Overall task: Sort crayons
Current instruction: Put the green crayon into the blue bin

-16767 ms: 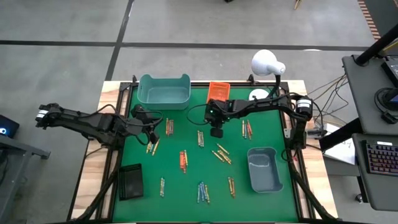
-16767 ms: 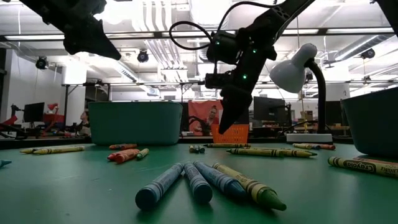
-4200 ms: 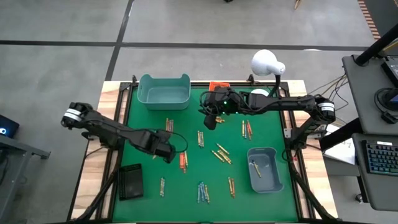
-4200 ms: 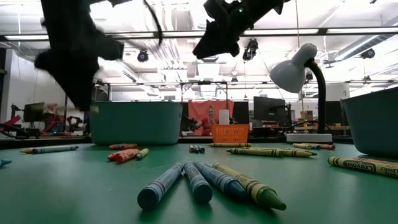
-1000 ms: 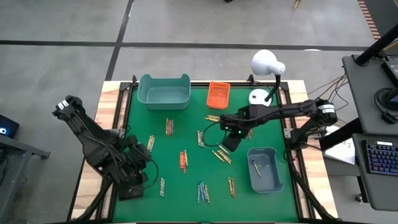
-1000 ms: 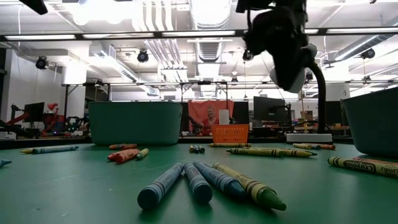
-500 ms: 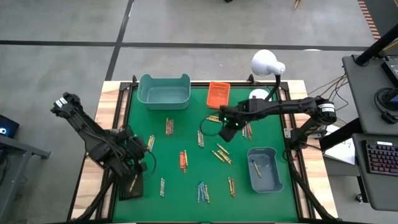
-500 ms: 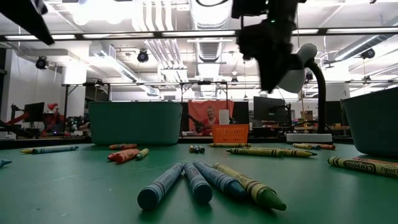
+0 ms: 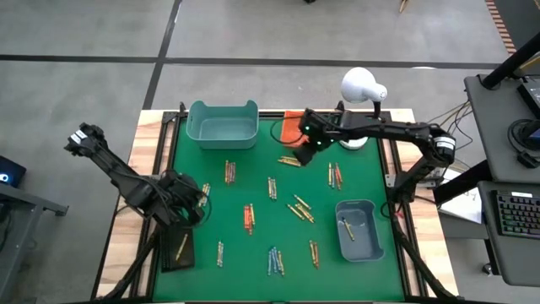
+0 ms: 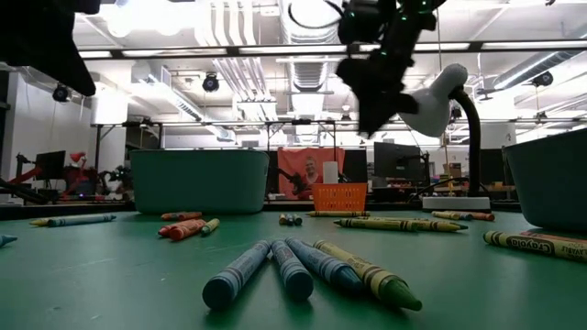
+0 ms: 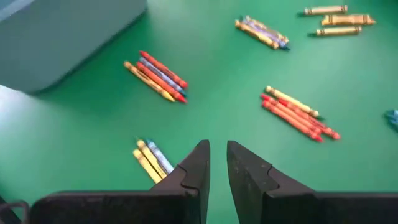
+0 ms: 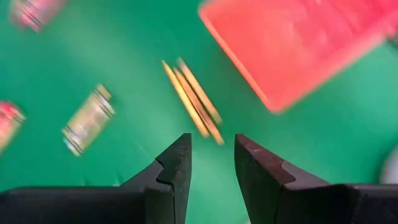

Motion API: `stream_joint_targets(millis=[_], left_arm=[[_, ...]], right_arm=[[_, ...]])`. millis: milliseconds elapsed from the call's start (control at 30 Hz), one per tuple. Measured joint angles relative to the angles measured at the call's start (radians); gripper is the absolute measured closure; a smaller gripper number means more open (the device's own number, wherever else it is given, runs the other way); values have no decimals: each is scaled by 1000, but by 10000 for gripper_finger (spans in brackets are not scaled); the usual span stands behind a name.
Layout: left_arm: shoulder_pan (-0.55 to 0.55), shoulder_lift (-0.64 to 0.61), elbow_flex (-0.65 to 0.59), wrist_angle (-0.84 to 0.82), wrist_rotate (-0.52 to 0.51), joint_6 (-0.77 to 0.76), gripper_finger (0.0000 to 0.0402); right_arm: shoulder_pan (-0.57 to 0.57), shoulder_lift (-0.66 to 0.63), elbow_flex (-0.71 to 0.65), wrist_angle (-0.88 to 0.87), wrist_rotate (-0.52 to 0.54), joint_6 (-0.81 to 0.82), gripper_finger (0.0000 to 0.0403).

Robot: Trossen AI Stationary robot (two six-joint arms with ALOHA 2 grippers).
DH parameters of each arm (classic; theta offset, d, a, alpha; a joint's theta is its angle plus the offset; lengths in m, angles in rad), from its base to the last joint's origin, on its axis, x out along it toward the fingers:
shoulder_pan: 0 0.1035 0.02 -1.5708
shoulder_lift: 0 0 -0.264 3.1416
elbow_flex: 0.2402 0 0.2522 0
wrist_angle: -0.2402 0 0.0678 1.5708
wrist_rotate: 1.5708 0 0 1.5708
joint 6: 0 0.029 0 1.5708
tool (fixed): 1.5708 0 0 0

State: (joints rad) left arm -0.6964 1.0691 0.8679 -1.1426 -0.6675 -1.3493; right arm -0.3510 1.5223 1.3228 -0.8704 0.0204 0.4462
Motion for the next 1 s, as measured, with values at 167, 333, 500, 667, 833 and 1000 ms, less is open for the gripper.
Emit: stream_joint_targets(millis=[167, 333, 500, 667, 833, 1000], left_arm=[[0, 20, -1, 2, -1, 12, 365], [9, 17, -1, 2, -48, 44, 365], [22, -1, -1, 1, -49, 97, 365], [56, -15, -1, 1, -58, 164, 365], [127, -31, -1, 1, -35, 274, 365], [214, -61, -1, 2, 3, 403, 365]], right_arm=[[13, 2, -2, -311, -2, 31, 294], [28, 2, -21, -479, 5, 59, 294], [28, 2, -64, -453, 7, 74, 294], [28, 2, -122, -313, 7, 78, 294], [28, 4, -135, -286, 6, 78, 294], [28, 5, -136, -292, 6, 78, 294]])
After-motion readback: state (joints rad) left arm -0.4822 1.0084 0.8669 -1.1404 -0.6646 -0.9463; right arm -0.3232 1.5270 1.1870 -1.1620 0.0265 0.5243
